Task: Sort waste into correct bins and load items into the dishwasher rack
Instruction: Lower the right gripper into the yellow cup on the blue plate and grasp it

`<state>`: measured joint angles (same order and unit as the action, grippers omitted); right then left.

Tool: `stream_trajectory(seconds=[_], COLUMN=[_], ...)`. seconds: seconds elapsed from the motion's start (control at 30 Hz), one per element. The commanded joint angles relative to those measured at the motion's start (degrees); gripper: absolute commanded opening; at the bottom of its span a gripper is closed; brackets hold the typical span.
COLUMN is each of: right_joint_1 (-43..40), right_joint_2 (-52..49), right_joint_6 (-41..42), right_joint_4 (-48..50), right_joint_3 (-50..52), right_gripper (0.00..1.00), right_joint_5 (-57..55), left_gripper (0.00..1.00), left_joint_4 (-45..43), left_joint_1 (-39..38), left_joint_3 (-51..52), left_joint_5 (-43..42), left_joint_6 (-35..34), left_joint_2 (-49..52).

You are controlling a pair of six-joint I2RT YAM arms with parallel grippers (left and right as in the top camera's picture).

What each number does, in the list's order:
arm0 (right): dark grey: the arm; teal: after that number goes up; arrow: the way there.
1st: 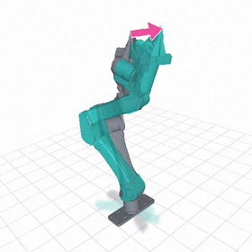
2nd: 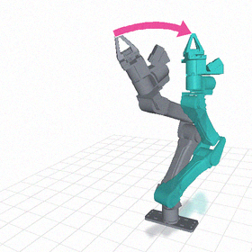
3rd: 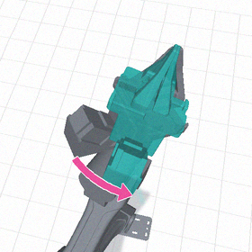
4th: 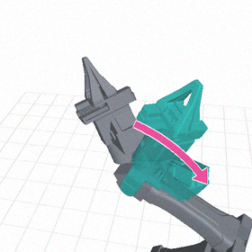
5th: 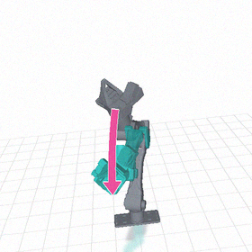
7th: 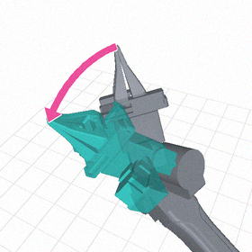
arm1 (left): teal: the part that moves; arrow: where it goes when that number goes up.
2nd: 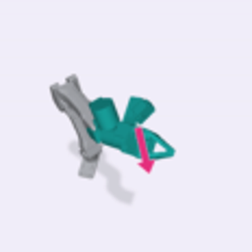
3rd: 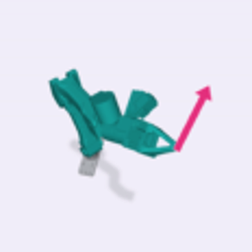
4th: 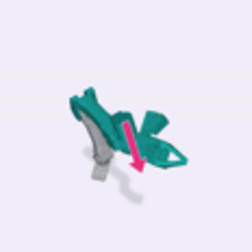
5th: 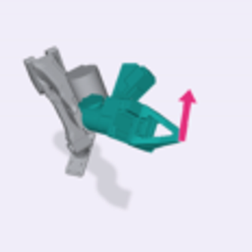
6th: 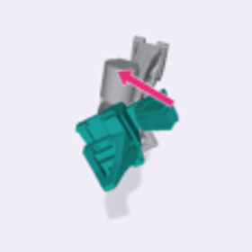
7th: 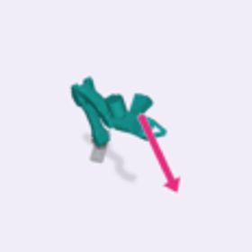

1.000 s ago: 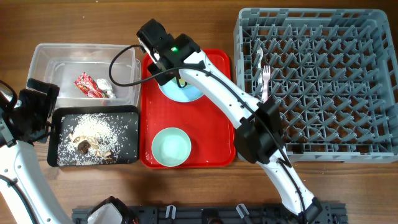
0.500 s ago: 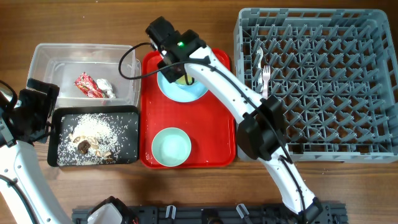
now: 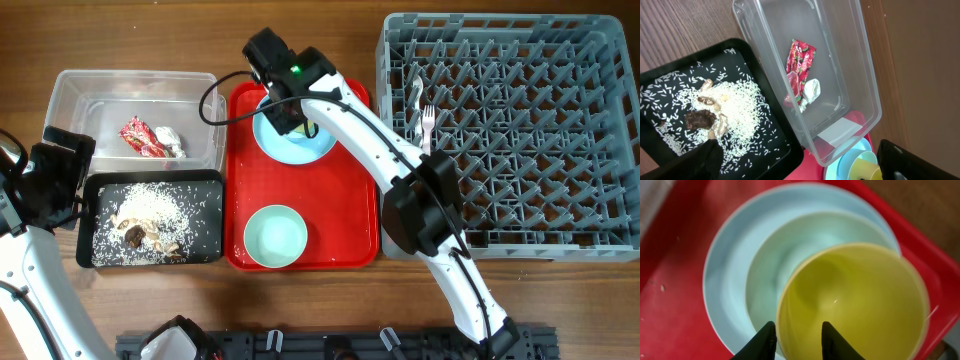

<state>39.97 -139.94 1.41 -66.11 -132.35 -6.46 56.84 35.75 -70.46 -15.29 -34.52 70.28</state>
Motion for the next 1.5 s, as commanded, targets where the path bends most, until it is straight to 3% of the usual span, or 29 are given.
stream_trajectory(seconds=[0.0,0.07,0.13,0.57,1.47], right_joint_1=[0.2,0.2,0.2,0.2,0.2], right_joint_2=[-1.2,-1.2,-1.2,1.5,5.6], right_joint_6=[0.2,0.3,0.2,-1.7,-2.9], right_joint_4=[1.4,1.4,1.6,3.1,1.2], right_joint_3=[3.7,3.8,3.6,2.1,2.4], right_gripper=[0.29,0.21,0.19,0.27,0.28], right_joint_5=[0.5,0.5,0.5,-0.3,-0.1], left_gripper=[1.00,1.00,1.00,1.00,1.00], left_joint_4=[0.0,0.0,0.0,0.0,0.0], left_joint_1=[0.3,0.3,0.3,0.3,0.3], left_joint_3=[-0.8,-0.8,-0.8,-0.8,-0.8], left_joint_5=[-0.1,-0.1,-0.1,-0.1,-0.1], left_joint_6=[1.3,1.3,1.3,1.3,1.3], left_joint_2=[-0.1,-0.1,-0.1,-0.1,-0.1])
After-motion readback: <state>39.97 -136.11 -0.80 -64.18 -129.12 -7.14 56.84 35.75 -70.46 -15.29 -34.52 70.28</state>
